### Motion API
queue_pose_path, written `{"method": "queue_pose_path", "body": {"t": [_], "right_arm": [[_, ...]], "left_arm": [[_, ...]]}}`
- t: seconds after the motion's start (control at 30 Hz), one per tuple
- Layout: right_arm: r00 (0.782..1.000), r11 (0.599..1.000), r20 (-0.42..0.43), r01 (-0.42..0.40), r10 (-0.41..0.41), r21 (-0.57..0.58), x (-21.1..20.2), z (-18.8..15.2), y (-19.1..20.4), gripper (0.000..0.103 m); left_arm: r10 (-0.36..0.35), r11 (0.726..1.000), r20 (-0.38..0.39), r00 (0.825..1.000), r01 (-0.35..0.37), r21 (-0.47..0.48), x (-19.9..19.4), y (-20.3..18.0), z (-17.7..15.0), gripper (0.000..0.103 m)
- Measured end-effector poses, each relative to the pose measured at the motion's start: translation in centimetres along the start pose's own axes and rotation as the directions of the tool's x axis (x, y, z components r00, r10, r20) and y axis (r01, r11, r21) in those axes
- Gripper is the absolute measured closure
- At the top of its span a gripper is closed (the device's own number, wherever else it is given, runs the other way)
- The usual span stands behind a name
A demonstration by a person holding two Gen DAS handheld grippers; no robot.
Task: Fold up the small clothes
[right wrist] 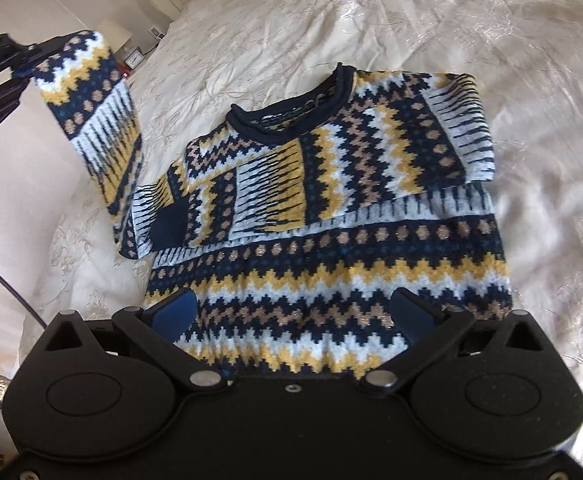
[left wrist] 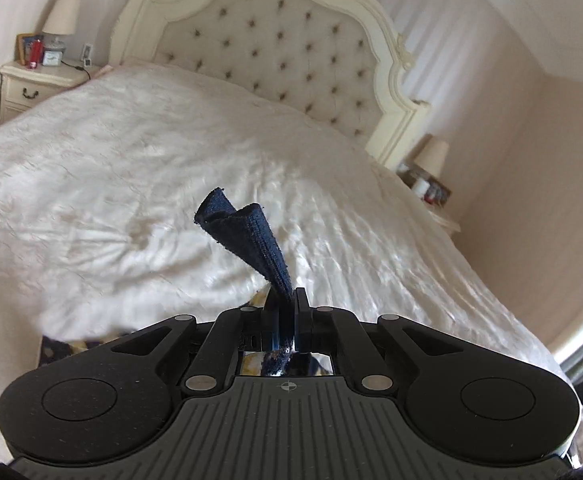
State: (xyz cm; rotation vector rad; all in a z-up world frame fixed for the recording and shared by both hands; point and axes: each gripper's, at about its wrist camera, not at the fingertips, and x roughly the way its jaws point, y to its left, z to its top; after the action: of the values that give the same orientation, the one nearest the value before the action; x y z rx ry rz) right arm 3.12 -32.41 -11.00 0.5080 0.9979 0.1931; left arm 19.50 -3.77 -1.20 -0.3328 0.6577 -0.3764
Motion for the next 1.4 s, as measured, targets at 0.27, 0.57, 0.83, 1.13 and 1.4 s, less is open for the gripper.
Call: {"method": "queue_pose_path", "body": {"t": [0.27,0.57,0.83,1.13,1.4], "right_arm": [[1.0,0.999,0.001,0.019,-0.019,0.035,-1.5,0.8,-3.9,0.0],[0.999,0.998,0.006,0.036,-0.037,0.058,-0.8,2.7,-6.2,0.0],[0.998,0.998,0.031,0.052,-0.053,0.04,1.3,6.2,-6.1,0.0],[0.999,0.999,0.039,0.033,-0.034,0.035,4.9,11.0,-6.6,0.0],[1.0,0.999,-0.013,0.008,-0.007,0.054,9.0,13.8,-8.7,0.0]], "left_arm": [[-0.038,0.999,-0.198,0.98,0.044,0.024,7.7,-5.2,-6.0,0.085],[-0.081,0.983,-0.248,0.965,0.119,0.143,7.4,-8.7,-8.2,0.057],[0.149,0.98,-0.318,0.936,-0.095,0.177,6.5,-0.3,-9.6,0.057],[0.349,0.934,-0.39,0.852,-0.348,0.074,7.1,9.7,-10.4,0.057],[0.349,0.924,-0.451,0.821,-0.381,0.021,8.5,12.6,-11.9,0.055]]}}
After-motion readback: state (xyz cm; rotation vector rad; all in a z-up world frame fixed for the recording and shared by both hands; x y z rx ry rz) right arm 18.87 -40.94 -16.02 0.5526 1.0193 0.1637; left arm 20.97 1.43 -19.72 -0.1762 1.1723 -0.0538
